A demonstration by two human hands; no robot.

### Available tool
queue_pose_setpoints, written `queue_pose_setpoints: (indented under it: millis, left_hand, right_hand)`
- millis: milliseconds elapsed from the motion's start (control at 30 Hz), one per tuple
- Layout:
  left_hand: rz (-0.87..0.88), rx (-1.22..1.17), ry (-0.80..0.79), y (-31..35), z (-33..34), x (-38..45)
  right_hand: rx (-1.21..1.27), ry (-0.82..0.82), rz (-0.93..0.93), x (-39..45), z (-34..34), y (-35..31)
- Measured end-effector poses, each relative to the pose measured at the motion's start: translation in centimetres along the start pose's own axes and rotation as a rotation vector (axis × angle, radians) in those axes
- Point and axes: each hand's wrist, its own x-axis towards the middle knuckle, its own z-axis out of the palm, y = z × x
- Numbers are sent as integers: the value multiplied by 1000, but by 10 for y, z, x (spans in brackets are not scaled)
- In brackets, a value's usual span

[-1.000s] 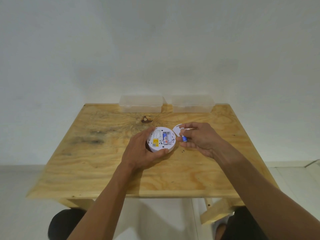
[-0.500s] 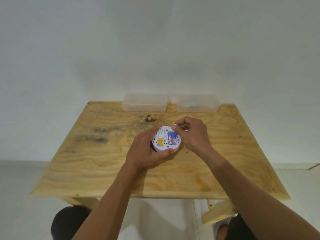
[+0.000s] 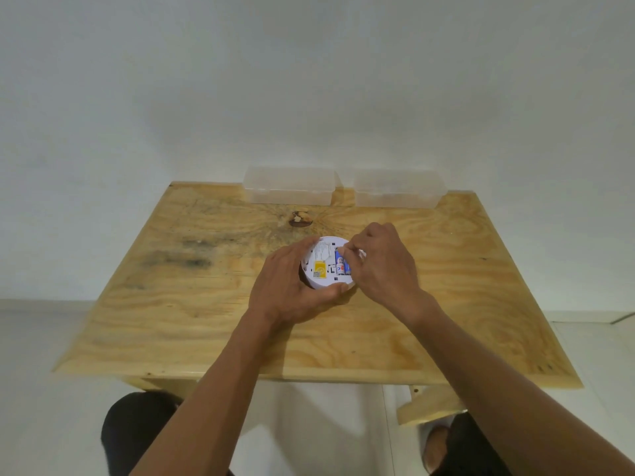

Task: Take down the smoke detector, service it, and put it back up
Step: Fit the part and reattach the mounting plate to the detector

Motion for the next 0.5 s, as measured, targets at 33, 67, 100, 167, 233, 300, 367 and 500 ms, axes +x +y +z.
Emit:
queue_pose_setpoints:
  millis: [33, 67, 100, 167, 233, 300, 367, 500]
  left_hand:
    - [11, 0, 6, 1, 0, 0]
    - [17, -4, 10, 1, 0, 0]
    - [21, -5, 12, 1, 0, 0]
    - [21, -7, 3, 0, 1, 1]
    - [26, -11, 13, -3, 3, 2]
    - [10, -5, 17, -6, 5, 3]
    - [-14, 11, 10, -10, 7, 4]
    - [-30, 30, -8, -13, 8, 4]
  right_hand:
    - [-28, 33, -47, -4, 3, 2]
    - [-58, 66, -88, -8, 6, 5]
    - [-90, 95, -119, -10, 8, 8]
    - [-166, 125, -160, -13, 10, 12]
    - [-215, 141, -189, -14, 10, 12]
    - [-192, 152, -201, -17, 11, 10]
    - [-117, 129, -173, -17, 10, 9]
    - [-88, 22, -123, -11, 1, 9]
